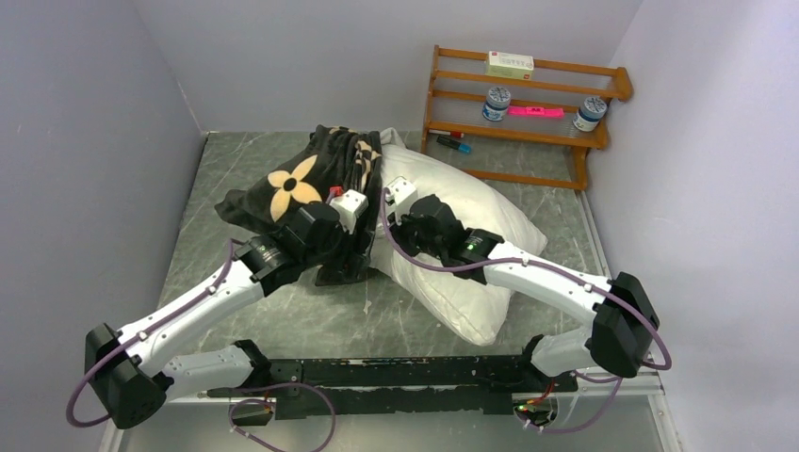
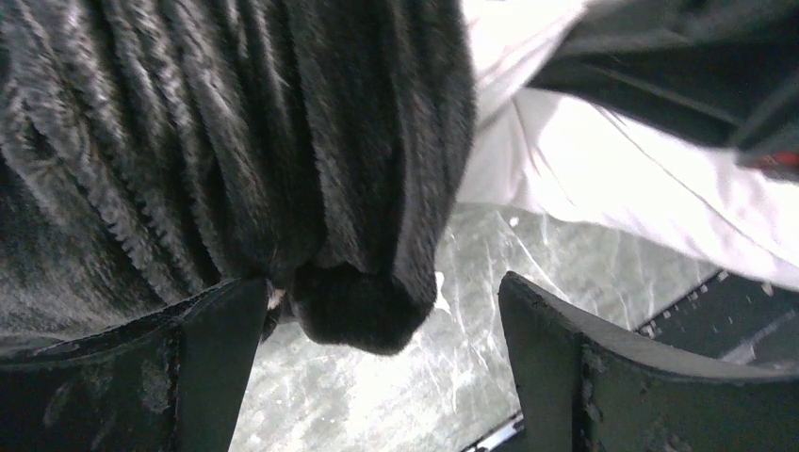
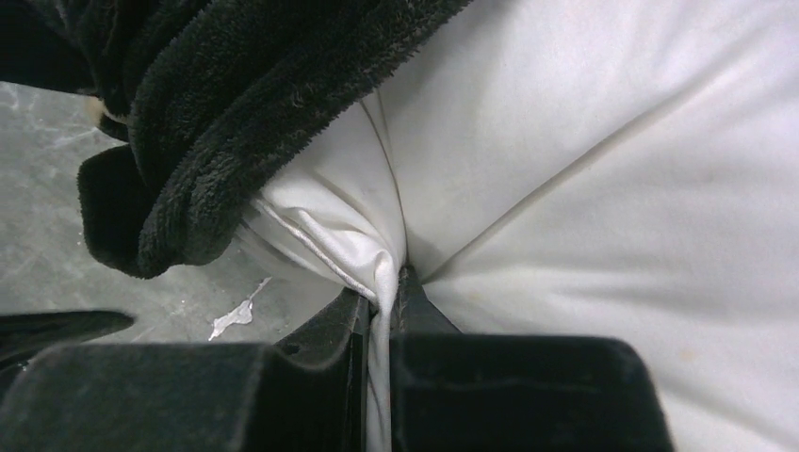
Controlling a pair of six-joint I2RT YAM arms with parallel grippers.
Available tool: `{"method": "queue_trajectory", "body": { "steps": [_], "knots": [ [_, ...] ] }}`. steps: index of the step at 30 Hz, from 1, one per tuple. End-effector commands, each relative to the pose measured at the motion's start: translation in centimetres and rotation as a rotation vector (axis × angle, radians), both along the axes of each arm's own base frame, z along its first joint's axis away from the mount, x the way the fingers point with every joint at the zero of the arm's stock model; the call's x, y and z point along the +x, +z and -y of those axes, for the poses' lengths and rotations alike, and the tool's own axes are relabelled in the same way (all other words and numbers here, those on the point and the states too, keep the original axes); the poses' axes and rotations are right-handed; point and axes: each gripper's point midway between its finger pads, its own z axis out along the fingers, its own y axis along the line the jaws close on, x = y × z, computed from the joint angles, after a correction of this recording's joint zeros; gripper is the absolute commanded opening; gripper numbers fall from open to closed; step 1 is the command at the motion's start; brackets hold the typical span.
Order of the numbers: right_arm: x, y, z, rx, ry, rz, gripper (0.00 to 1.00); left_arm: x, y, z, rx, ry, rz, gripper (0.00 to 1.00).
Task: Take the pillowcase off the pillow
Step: Remove the pillow from the pillowcase.
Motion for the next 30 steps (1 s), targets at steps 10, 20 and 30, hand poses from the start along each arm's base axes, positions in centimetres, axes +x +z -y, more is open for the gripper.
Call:
{"method": "queue_trajectory", "body": {
  "steps": [10, 20, 30],
  "knots": [
    [0.1, 0.0, 3.3, 0.048, -0.117, -0.009, 0.0, 6.6, -0.2, -1.4, 0.098, 0.335, 0.197, 0.95],
    [-0.8, 0.5, 6.2, 0.032, -0.165, -0.005, 0.0, 9.0, 0.9, -6.3, 0.327, 0.483, 0.295, 0.64],
    [-1.7, 0.5, 9.4, 0.004, -0.23, -0.004, 0.0, 12.7, 3.3, -9.8, 0.305, 0.581, 0.32, 0.15]
  ]
}}
